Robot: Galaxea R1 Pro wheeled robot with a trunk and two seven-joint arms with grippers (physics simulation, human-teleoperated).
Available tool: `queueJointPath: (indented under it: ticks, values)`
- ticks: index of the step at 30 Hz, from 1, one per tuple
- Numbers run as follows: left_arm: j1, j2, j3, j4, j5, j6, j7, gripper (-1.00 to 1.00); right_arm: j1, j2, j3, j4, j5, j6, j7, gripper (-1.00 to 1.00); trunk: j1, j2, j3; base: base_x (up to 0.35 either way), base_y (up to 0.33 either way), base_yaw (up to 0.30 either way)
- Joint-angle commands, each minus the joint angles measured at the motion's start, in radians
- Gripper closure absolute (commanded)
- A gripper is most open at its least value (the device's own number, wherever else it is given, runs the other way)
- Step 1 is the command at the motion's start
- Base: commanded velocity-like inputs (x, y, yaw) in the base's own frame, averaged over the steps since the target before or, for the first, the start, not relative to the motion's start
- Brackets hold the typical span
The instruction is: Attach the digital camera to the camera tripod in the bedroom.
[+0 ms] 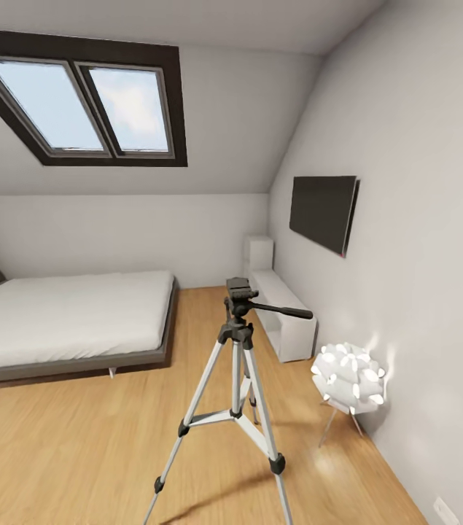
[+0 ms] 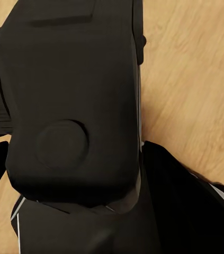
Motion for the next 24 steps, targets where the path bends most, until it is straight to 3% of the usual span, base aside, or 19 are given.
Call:
queueJointPath:
  ticks: [1, 24]
  values:
    - [0.0, 0.0, -0.009, 0.0, 0.005, -0.001, 0.003, 1.0, -0.001, 0.0, 0.007, 0.003, -0.001, -0.007, 0.002, -1.0, 0.0, -0.001, 0.0, 0.0, 0.0, 0.009]
    - [0.0, 0.0, -0.009, 0.0, 0.005, -0.001, 0.002, 1.0, -0.001, 0.001, 0.01, 0.003, 0.001, -0.008, 0.007, -1.0, 0.0, -0.001, 0.0, 0.0, 0.0, 0.001]
